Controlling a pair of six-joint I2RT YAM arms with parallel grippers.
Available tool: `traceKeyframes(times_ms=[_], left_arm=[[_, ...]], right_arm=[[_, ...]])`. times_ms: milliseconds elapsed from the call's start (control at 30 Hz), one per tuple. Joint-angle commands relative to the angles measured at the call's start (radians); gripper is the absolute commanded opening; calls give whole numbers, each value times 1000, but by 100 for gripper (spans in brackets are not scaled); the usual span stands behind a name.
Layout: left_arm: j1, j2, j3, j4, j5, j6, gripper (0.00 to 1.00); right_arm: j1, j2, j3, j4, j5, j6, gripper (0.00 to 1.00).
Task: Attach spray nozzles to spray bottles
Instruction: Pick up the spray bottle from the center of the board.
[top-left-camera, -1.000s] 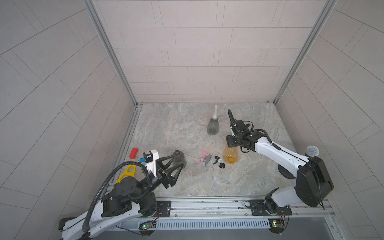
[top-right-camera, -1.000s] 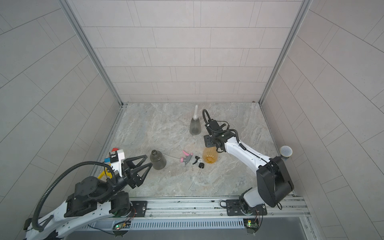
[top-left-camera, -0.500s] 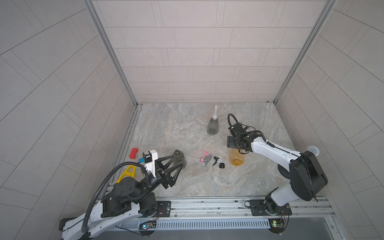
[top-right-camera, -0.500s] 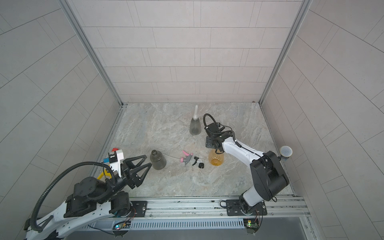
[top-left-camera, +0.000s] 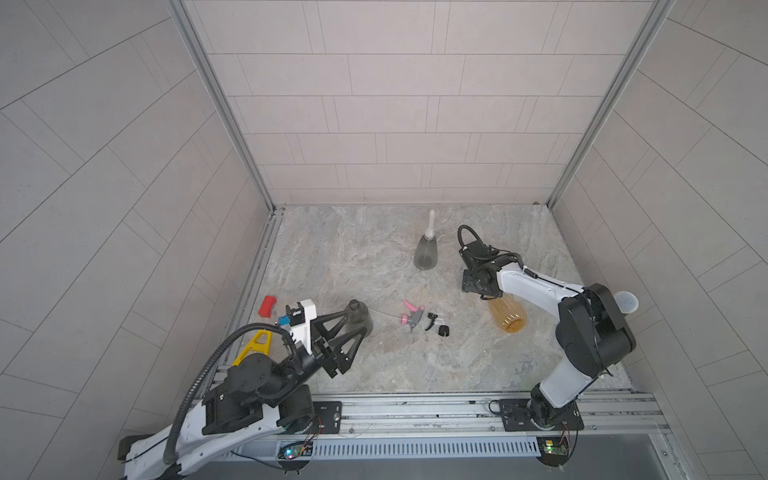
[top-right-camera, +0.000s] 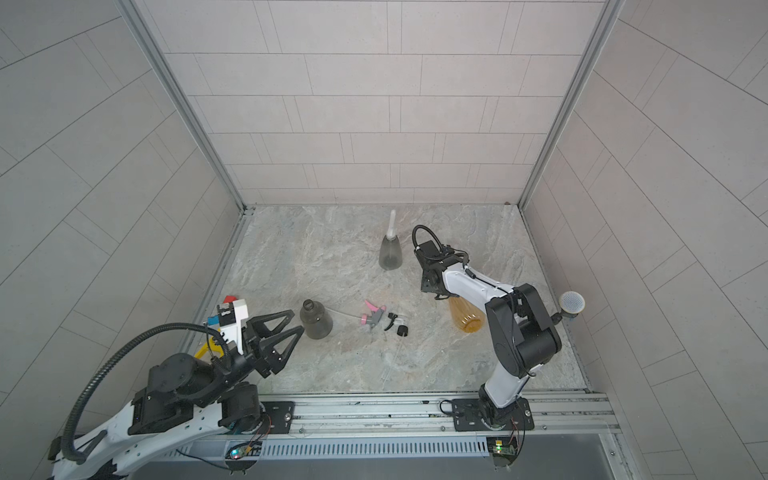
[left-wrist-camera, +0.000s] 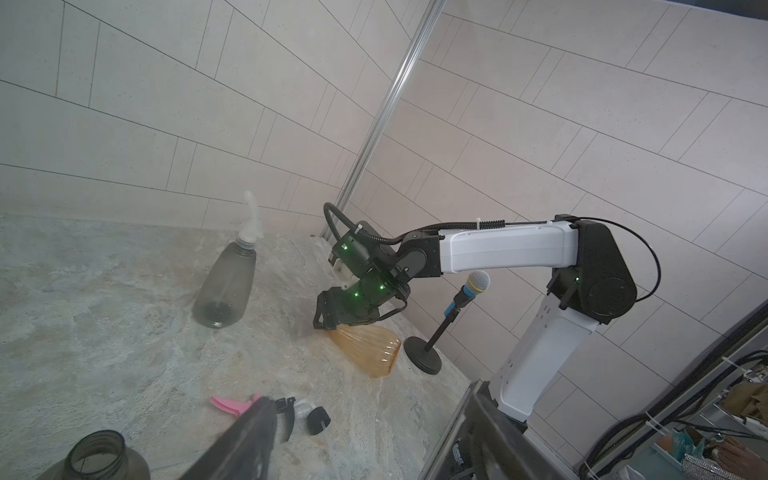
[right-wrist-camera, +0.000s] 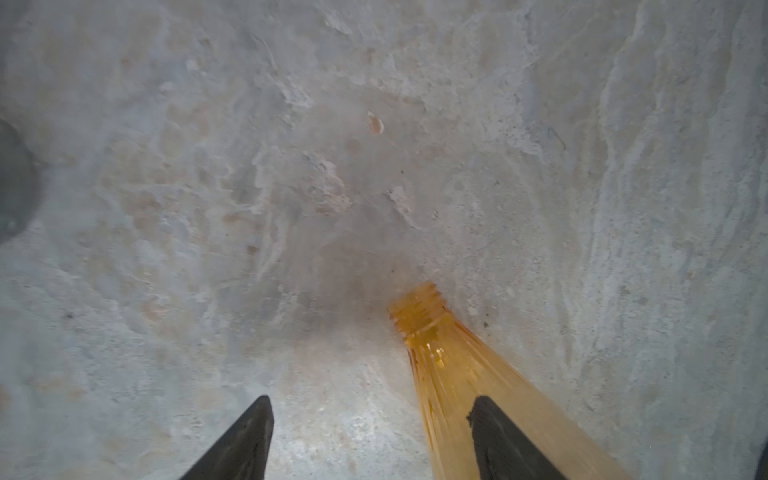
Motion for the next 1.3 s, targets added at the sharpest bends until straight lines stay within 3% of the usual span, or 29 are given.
traceKeyframes(times_ms=[0,233,433,800,900,1100,1267], left_arm=[[2,-10,-10,21,7,7,77],[2,-7,-8,18,15,7,77],[2,-19,-10,22,12,7,77],[2,-34,-13,29,22,5,77],[2,-39,-11,29,24,5,77],[2,-44,-14,30,21,5,77],[2,-43,-17,30,18,4,77]], right_arm=[[-25,4,-27,-24,43,-62,75],[-43,69,39,-70,99,-139,68],[-57,99,129,-171,205,-232,76],[-112,245,216,-302,85,-360,74],[-124,282,234,-329,54,-365,71],[-183,303,220,-331,-61,-346,53],[-187,294,185,-326,-73,-354,43]])
